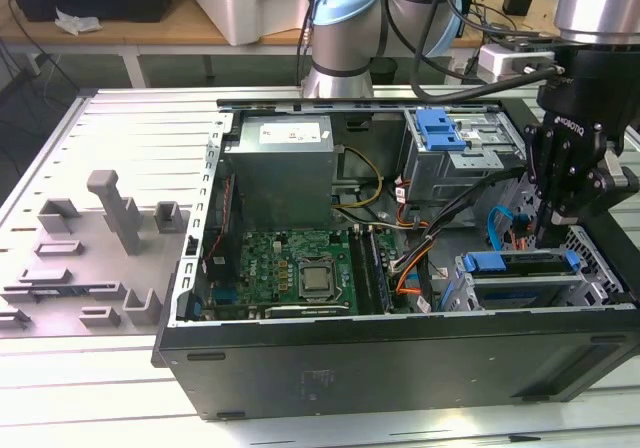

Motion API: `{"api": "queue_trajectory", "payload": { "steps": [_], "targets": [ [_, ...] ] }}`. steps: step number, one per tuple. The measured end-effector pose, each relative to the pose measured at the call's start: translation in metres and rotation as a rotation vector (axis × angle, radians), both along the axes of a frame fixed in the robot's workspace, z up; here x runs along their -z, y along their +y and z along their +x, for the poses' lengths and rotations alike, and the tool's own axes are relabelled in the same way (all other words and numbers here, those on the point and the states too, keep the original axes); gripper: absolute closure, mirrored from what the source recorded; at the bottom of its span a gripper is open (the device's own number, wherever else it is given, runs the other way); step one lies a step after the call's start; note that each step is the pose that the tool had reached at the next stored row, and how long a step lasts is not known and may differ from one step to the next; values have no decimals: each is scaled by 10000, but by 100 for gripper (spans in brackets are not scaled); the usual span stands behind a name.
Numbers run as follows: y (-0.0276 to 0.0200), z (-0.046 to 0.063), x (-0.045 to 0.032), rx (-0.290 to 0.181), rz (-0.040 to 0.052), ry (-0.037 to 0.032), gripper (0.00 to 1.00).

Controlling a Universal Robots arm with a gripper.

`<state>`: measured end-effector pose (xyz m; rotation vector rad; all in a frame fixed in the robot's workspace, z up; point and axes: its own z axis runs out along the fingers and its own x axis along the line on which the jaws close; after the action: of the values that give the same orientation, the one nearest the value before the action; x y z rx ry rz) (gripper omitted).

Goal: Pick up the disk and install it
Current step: 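Insert the first disk wire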

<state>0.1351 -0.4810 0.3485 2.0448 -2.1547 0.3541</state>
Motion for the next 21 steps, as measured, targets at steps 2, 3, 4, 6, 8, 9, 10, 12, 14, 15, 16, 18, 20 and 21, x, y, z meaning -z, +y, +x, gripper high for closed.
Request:
{"api": "queue_trajectory", "payload": {
  "steps": [2,3,4,6,8,9,10,12,14,15,16,18,20,21],
  "targets": [
    [-1,0,6,-1,1,0,83],
    [-1,0,13,-1,2,0,83],
    [-1,0,14,-2,4,0,83],
    [-2,0,15,-1,6,0,83],
    [-3,0,17,-1,9,0,83],
    [-3,0,18,-1,10,0,83],
    [-3,0,19,-1,12,0,83],
    [-5,0,21,-1,20,-1,83],
    [-10,0,21,-2,28,0,83],
    [-20,0,22,-1,39,0,83],
    [-25,0,22,-1,44,0,83],
    [-39,0,24,-1,61,0,83],
    [-43,0,27,-1,70,0,83],
    [-44,0,27,-1,70,0,83]
  ]
}}
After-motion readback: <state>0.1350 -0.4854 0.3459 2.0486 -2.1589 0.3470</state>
